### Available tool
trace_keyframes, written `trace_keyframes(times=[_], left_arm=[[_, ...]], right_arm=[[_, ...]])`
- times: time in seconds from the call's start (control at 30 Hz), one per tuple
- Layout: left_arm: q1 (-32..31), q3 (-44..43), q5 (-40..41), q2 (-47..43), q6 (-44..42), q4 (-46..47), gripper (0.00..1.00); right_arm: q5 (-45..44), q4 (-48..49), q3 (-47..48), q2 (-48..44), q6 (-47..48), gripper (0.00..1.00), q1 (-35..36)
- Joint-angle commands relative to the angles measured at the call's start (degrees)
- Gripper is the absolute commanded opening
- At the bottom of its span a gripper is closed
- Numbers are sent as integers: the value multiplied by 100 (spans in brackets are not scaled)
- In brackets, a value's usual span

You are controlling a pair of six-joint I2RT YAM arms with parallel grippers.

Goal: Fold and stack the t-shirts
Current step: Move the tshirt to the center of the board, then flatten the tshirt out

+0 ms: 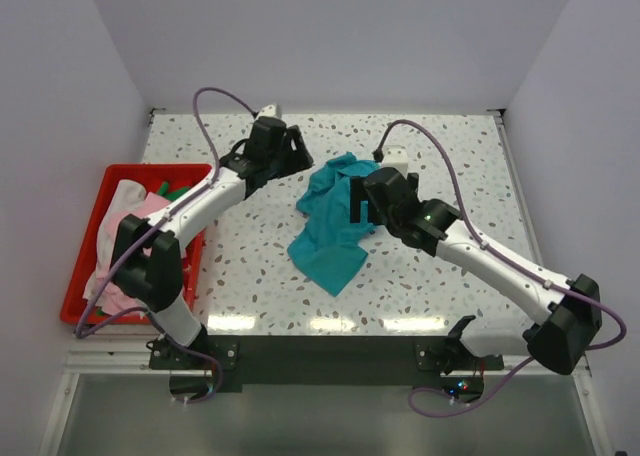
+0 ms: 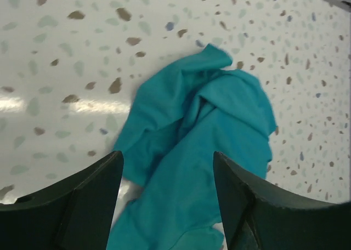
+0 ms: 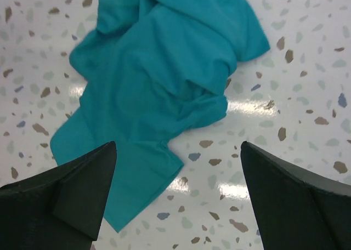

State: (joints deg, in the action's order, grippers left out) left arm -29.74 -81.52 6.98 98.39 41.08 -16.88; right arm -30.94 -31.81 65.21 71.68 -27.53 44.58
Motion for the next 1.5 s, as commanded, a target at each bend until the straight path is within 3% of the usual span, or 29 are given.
trace_keyframes(times=[0.0,0.17,0.23,0.37,0.5,0.7,1.13,1.23,1.33,1.37,1.4,1.47], left_arm=[[337,959,-311,-1031,287,519,70],[214,2516,-391,-1813,339,502,48],[144,2903,-364,-2059,392,528,47],[126,3598,-399,-2227,541,651,48],[354,3634,-407,-2289,506,528,53],[1250,3573,-628,-2666,375,432,60],[1796,3441,-988,-2825,287,423,62],[1796,3493,-1085,-2816,321,519,62],[1796,3581,-1173,-2799,330,651,61],[1796,3607,-1216,-2799,339,730,61],[1796,3642,-1304,-2799,339,783,61],[1796,3774,-1418,-2799,383,984,57]], right_arm=[[606,245,-341,346,-323,98,24],[492,474,-518,952,-359,95,60],[711,641,-544,1058,-288,87,112],[1071,975,-589,1400,-174,84,551],[1090,1212,-370,1945,-60,79,1209],[809,1248,464,2938,379,76,1720],[730,1055,1248,4240,512,73,1835],[747,984,1266,4354,459,63,1835],[511,721,1389,4276,468,30,1791],[458,625,1433,4188,459,8,1765],[422,415,1529,4074,442,0,1678],[352,203,1617,3524,441,0,1572]])
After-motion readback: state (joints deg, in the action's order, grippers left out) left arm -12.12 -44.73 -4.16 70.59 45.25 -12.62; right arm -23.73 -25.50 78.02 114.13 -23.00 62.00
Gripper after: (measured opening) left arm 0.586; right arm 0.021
